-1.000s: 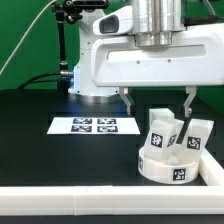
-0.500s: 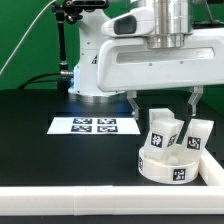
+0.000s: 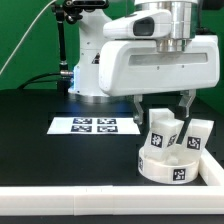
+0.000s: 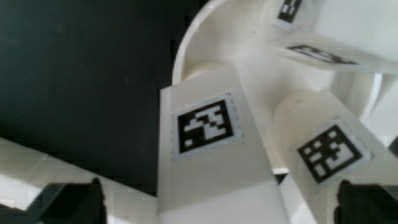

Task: Assemble stool

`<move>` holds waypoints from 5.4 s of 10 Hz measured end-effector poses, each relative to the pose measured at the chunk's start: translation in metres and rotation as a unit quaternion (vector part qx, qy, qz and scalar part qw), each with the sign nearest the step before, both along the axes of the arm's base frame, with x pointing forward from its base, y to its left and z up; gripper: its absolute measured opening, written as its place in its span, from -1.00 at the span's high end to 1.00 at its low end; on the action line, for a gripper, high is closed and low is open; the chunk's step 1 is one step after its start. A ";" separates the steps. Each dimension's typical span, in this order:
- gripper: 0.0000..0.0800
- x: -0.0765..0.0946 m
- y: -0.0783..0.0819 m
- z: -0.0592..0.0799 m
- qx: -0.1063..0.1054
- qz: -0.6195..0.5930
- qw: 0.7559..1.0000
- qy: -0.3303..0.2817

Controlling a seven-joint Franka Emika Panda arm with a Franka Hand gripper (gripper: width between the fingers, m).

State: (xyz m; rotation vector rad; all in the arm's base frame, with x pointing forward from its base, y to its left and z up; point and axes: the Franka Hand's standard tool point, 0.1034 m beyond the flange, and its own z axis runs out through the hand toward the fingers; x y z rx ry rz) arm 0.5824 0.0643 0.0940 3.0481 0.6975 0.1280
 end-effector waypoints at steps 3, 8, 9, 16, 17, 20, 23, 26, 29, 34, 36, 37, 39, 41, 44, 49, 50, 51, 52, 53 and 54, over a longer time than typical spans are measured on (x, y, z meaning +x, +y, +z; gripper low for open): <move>-0.62 -0.002 -0.007 -0.006 -0.031 0.129 0.991 0.008; 0.16 -0.002 -0.009 -0.008 -0.036 0.131 0.991 0.010; 0.16 -0.002 -0.010 -0.008 -0.035 0.123 0.992 0.010; 0.16 -0.002 -0.014 -0.009 -0.014 -0.134 0.991 -0.007; 0.16 -0.001 -0.013 -0.009 -0.009 -0.185 0.983 -0.015; 0.16 -0.001 -0.008 -0.010 0.014 -0.347 0.937 -0.025; 0.16 -0.002 0.002 -0.010 0.038 -0.496 0.867 -0.023; 0.16 -0.001 0.009 -0.009 0.048 -0.570 0.820 -0.018; 0.16 -0.001 0.011 -0.010 0.062 -0.649 0.758 -0.013; 0.16 0.001 0.013 -0.010 0.110 -0.799 0.591 -0.006; 0.16 0.002 0.013 -0.009 0.126 -0.851 0.509 0.004; 0.16 0.002 0.012 -0.009 0.132 -0.869 0.477 0.009; 0.16 0.003 0.011 -0.009 0.144 -0.901 0.408 0.021; 0.16 0.004 0.010 -0.009 0.159 -0.933 0.320 0.034; 0.16 0.005 0.009 -0.008 0.161 -0.959 0.231 0.043; -0.61 0.007 0.013 0.013 0.166 -0.939 0.297 0.057; -0.62 0.006 0.012 0.010 0.164 -0.923 0.343 0.051; -0.62 0.006 0.011 0.008 0.163 -0.912 0.372 0.048; -0.62 0.006 0.011 0.008 0.163 -0.901 0.400 0.045; -0.62 0.005 0.012 0.007 0.156 -0.877 0.452 0.043; -0.62 0.004 0.013 0.008 0.130 -0.837 0.530 0.038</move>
Offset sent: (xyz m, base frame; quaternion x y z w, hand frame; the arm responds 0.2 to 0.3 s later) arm 0.0001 0.0061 -0.0044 -0.0058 0.0016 -0.1986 0.9801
